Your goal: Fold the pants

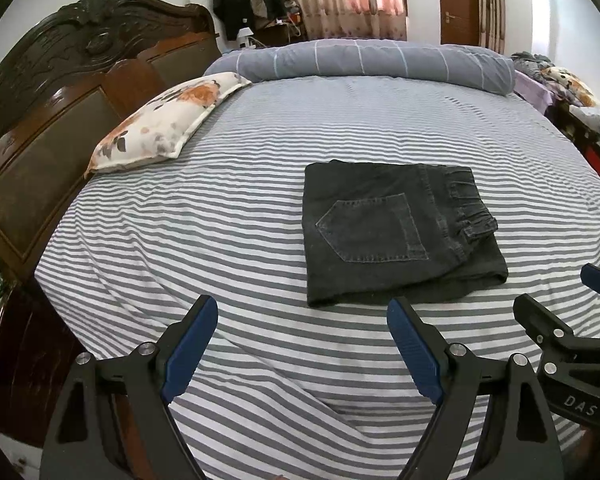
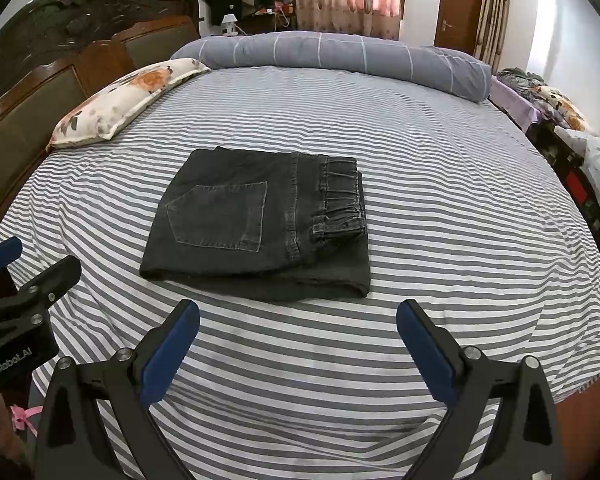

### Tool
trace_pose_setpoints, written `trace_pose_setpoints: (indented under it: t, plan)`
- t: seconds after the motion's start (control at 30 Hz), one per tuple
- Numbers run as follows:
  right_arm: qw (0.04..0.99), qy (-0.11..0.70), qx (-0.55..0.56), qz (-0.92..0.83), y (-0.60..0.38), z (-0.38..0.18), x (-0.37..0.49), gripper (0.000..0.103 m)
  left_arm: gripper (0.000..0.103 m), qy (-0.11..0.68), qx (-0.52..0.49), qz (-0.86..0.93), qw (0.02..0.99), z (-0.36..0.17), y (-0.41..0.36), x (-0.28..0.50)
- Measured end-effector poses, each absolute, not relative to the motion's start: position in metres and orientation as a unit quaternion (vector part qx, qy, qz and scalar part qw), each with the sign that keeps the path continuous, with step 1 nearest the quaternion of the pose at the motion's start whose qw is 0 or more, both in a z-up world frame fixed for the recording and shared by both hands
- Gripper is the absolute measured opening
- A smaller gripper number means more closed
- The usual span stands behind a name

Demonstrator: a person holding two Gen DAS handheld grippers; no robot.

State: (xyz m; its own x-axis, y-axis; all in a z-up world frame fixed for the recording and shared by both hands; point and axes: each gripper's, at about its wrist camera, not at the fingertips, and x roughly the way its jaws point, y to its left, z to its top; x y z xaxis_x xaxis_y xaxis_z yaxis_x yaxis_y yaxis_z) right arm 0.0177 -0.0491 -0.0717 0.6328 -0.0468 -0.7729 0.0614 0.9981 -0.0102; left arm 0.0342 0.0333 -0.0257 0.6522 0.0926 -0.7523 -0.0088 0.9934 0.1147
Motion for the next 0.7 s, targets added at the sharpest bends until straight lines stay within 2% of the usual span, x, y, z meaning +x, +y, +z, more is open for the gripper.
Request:
trace_pose_setpoints:
  t: [0.7]
  plan:
    - [0.897,0.442,0.015,-0.024,-0.059,-0.08,0.02,0.098,0.086,0.435,0.041,0.014,0.9,-0.035,0.035,0.036]
